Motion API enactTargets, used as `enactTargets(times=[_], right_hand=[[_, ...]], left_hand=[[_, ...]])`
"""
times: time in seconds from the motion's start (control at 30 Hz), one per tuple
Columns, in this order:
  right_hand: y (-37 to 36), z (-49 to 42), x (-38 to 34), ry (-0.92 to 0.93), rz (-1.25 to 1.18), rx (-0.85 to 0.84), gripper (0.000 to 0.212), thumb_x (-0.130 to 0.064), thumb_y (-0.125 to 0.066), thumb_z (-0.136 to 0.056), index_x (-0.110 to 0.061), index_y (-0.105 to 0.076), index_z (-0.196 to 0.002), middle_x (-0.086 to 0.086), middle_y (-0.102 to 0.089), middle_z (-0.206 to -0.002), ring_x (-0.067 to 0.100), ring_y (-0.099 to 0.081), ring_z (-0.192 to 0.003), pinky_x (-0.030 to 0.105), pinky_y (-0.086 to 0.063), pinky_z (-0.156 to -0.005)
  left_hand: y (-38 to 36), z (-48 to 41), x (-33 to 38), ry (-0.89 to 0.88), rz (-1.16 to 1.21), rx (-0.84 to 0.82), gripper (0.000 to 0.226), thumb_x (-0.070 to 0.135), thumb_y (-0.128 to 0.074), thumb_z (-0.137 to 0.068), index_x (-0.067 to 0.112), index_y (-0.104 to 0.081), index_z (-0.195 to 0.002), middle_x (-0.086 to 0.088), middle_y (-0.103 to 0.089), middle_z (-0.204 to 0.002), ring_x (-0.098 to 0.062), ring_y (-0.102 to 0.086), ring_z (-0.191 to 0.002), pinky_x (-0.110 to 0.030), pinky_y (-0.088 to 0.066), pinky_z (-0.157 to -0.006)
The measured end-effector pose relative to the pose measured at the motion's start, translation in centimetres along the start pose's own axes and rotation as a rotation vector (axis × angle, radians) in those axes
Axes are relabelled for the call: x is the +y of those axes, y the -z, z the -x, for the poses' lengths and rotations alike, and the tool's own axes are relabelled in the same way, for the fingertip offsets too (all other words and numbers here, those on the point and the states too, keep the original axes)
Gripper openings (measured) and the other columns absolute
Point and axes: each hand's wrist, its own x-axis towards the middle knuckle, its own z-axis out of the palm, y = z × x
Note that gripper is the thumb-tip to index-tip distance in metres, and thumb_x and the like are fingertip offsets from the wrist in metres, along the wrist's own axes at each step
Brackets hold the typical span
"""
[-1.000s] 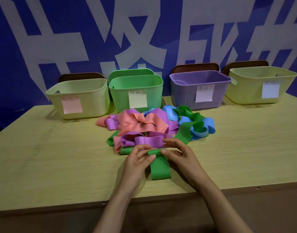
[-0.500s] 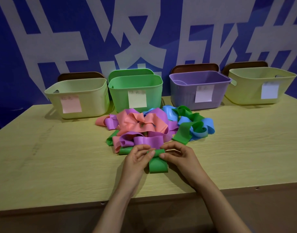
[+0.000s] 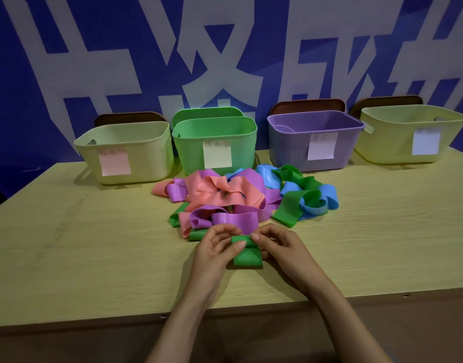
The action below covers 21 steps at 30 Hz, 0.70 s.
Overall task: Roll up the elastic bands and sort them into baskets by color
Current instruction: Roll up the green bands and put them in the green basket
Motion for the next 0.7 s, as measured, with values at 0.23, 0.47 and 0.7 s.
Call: enactTargets(times=[0.23,0.47,0.7], right_hand=[[-0.02,0.13,0.00,-0.001,-0.086,0.069,0.001,-0.005,-0.065,-0.086,-0.005,-0.065,-0.086,0.002,-0.059,-0.075,0.013,-0.050,-0.064,0.031,-0.040,-0.062],[0.25,0.17,-0.12,-0.013,-0.125,0.062,0.017,0.008,-0.064,-0.082,-0.004,-0.063,-0.093,0.011,-0.068,-0.077,0.016,-0.064,-0.072,0.023,-0.052,-0.065],[0.05,-0.20,0.26,0.014,-0.022,0.080,0.024,-0.002,-0.067,-0.084,-0.002,-0.059,-0.107,0.012,-0.064,-0.096,0.016,-0.064,-0.082,0.029,-0.051,-0.073]], left_hand=[[-0.45,-0.11,-0.52,0.054,-0.127,-0.011,0.029,0.031,-0.069,-0.074,0.013,-0.063,-0.095,-0.013,-0.070,-0.097,-0.023,-0.067,-0.093,-0.037,-0.054,-0.082],[-0.32,-0.24,-0.56,0.032,-0.145,0.021,0.016,0.002,-0.066,-0.083,0.012,-0.062,-0.095,-0.010,-0.065,-0.094,-0.022,-0.065,-0.093,-0.034,-0.054,-0.085],[-0.28,-0.07,-0.19,0.003,-0.088,0.021,0.024,-0.008,-0.065,-0.080,0.010,-0.062,-0.094,-0.007,-0.066,-0.091,-0.008,-0.066,-0.084,-0.016,-0.051,-0.074]])
